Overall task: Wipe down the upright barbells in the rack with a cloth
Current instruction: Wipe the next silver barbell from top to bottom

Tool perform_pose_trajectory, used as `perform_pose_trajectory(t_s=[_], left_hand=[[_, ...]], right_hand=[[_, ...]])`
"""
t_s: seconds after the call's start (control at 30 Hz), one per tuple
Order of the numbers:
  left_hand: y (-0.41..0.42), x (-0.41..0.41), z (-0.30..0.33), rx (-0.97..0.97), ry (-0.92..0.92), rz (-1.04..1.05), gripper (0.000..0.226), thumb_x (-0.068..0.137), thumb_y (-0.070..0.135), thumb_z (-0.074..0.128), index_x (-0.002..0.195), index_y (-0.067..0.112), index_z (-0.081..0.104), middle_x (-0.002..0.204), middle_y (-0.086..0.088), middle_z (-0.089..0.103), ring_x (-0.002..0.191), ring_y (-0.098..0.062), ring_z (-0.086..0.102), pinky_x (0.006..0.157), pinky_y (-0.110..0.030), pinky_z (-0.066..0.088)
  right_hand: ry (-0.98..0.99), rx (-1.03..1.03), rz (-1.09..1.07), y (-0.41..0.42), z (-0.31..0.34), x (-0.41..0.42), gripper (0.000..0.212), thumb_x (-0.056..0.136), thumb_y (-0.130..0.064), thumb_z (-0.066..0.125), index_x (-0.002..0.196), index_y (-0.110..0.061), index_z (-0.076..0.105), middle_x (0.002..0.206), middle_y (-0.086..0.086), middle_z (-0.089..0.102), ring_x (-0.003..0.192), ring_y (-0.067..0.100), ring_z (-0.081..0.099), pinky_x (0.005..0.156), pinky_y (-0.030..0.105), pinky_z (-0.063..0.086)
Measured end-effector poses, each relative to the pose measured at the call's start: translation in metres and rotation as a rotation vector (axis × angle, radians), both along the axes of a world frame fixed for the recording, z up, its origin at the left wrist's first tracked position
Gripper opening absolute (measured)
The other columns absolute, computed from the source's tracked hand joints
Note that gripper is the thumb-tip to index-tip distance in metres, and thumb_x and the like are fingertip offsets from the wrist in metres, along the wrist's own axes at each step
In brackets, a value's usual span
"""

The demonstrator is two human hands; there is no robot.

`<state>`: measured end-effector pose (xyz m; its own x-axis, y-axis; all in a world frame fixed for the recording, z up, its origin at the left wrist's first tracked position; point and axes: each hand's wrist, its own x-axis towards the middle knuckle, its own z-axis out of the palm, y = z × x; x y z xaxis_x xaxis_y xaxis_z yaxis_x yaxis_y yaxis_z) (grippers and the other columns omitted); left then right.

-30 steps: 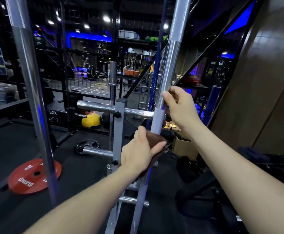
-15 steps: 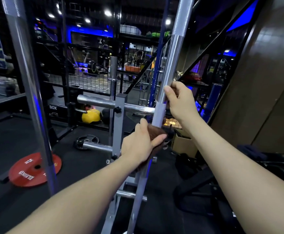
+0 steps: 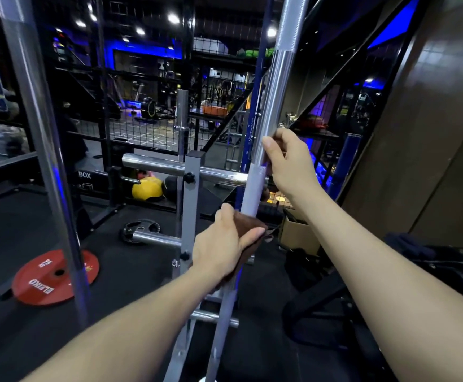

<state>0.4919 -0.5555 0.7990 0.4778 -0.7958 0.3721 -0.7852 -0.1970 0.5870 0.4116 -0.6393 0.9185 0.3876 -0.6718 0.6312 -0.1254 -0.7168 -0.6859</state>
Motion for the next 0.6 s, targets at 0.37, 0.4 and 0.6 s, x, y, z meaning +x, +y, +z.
perform_pose_trajectory(t_s=[0.37, 0.4, 0.6], left_hand=[[-0.013, 0.013, 0.047, -0.179, -0.05, -0.041, 0.049, 0.083, 0.067, 0.043, 0.095, 0.022, 0.026, 0.107, -0.003, 0.06, 0.096, -0.034, 0.061, 0.071, -0.037, 0.04], [-0.012, 0.015, 0.042, -0.149, -0.053, -0.045, 0.051, 0.083, 0.068, 0.043, 0.096, 0.022, 0.026, 0.109, -0.004, 0.059, 0.097, -0.034, 0.061, 0.073, -0.038, 0.042], [-0.001, 0.014, 0.023, -0.043, -0.096, -0.062, 0.056, 0.08, 0.073, 0.044, 0.094, 0.022, 0.029, 0.107, 0.0, 0.059, 0.097, -0.032, 0.062, 0.075, -0.039, 0.045]], right_hand=[[-0.045, 0.143, 0.253, -0.009, -0.008, -0.01, 0.014, 0.097, -0.018, 0.052, 0.085, -0.021, 0.06, 0.079, -0.002, 0.058, 0.076, 0.01, 0.053, 0.076, 0.037, 0.051], [-0.041, 0.167, 0.265, -0.009, -0.013, -0.01, 0.014, 0.097, -0.017, 0.053, 0.087, -0.022, 0.061, 0.079, -0.004, 0.059, 0.076, 0.008, 0.054, 0.076, 0.035, 0.052], [-0.021, 0.24, 0.246, -0.005, -0.024, -0.013, 0.016, 0.097, -0.013, 0.052, 0.084, -0.018, 0.059, 0.071, -0.007, 0.056, 0.069, 0.002, 0.052, 0.066, 0.022, 0.05]])
